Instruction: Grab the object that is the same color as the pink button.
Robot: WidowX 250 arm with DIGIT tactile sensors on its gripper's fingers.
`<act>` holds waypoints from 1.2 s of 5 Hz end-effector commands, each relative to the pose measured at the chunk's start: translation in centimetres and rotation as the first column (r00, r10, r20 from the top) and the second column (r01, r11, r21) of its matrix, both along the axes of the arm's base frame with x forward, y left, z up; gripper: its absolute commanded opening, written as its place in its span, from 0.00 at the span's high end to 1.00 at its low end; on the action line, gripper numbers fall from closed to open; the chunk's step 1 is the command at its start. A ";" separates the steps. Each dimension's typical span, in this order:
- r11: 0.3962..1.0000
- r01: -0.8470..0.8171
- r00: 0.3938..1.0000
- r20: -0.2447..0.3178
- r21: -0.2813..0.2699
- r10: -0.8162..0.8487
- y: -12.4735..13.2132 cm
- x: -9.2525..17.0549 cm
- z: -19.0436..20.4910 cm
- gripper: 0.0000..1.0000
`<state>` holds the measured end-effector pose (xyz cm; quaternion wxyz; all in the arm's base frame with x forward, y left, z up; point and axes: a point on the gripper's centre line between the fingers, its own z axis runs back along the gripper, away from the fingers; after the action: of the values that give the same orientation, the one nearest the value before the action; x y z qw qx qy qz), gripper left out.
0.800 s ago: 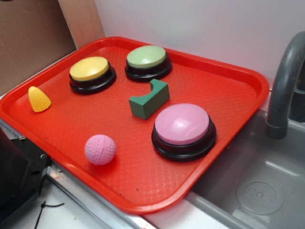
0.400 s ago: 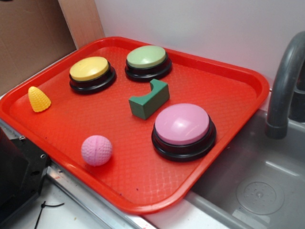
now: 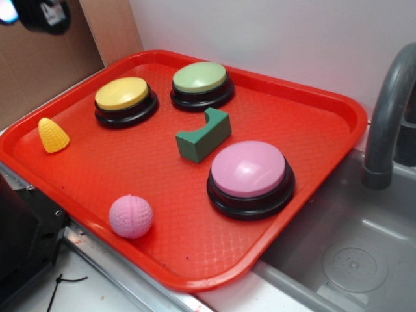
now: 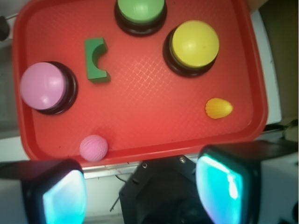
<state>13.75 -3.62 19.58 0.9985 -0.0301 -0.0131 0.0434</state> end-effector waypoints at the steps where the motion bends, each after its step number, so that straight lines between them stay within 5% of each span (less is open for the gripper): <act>1: 0.999 -0.028 1.000 0.007 -0.042 0.029 -2.5 2.1 -4.9 0.00; 6: 0.996 0.066 0.965 -0.251 -0.055 -0.078 -7.4 -0.3 -15.8 0.00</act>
<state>13.63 -10.76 3.42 0.9912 -0.0437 0.1243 0.0142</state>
